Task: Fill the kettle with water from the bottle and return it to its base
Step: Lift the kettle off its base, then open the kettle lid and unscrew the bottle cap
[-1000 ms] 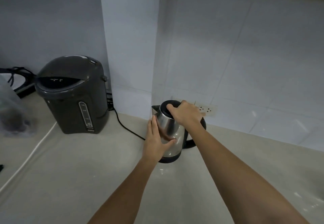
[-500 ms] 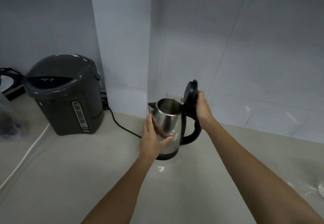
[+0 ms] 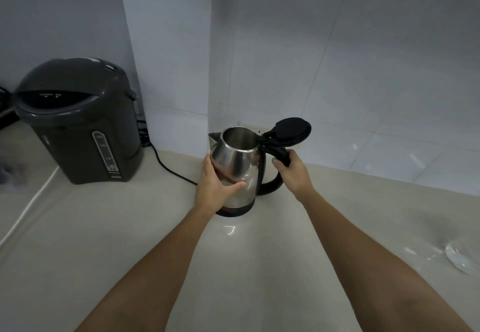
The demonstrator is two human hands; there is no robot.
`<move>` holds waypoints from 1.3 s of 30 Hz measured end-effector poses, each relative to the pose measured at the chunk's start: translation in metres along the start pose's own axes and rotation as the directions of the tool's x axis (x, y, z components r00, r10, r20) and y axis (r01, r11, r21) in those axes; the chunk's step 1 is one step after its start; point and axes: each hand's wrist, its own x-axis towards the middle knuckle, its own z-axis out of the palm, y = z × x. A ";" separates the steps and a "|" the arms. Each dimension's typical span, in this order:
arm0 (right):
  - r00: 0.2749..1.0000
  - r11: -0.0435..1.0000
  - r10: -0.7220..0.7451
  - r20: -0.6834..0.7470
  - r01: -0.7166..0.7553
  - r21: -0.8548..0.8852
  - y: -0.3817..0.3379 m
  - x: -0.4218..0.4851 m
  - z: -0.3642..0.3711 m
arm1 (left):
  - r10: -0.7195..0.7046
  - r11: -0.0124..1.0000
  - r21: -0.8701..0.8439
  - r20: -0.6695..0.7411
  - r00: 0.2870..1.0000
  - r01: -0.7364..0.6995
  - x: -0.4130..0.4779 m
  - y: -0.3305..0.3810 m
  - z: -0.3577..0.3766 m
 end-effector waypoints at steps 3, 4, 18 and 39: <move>0.999 0.997 0.027 -0.040 -0.024 0.071 0.002 0.000 0.002 | -0.005 0.999 0.040 -0.010 1.000 0.005 -0.004 0.003 0.000; 0.999 0.996 0.027 -0.046 -0.023 0.090 0.004 -0.001 0.001 | 0.004 0.998 0.059 -0.012 1.000 -0.004 -0.005 0.005 -0.001; 0.982 0.983 -0.072 -0.173 0.100 0.156 0.016 -0.017 -0.118 | 0.220 0.973 0.091 -0.059 0.974 -0.214 -0.032 0.097 0.062; 0.984 0.991 0.093 -0.153 -0.076 0.114 0.179 -0.052 -0.272 | 0.074 0.997 0.026 0.081 0.994 -0.077 -0.135 0.148 0.250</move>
